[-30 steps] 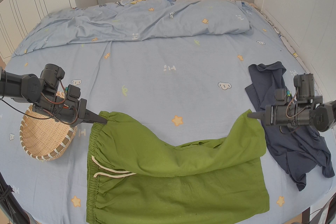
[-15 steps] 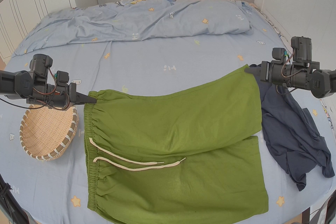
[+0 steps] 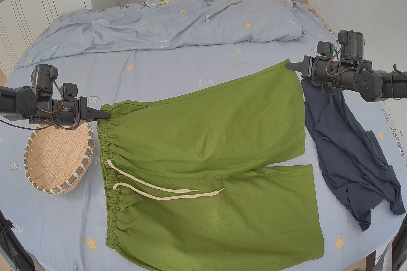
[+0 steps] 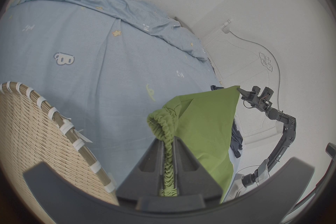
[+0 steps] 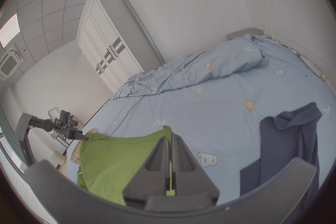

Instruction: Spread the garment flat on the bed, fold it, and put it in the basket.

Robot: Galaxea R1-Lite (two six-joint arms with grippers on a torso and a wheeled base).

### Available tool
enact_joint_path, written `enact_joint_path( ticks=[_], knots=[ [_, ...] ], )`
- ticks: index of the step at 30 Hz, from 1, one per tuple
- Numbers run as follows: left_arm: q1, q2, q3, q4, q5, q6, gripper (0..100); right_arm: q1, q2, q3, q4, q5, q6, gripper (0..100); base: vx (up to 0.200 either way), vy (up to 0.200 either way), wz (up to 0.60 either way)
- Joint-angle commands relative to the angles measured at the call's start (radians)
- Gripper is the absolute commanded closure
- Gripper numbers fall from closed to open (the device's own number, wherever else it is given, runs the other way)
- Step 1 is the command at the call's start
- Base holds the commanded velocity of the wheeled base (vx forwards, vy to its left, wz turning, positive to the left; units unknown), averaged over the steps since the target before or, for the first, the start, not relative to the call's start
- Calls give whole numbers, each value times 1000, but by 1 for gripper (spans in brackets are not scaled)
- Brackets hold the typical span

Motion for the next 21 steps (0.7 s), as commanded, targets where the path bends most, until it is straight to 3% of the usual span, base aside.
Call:
enact_joint_path(
  ticks=[1, 15, 21],
  knots=[
    [13, 23, 0, -20, 3, 2, 100, -2, 114, -120, 17, -2, 15, 100, 0, 0, 0],
    [27, 103, -13, -111, 5, -1, 100, -7, 234, -239, 45, -50, 24, 100, 0, 0, 0],
    [29, 138, -56, -112, 24, -4, 100, -10, 278, -316, 68, -50, 65, 100, 0, 0, 0]
  ],
)
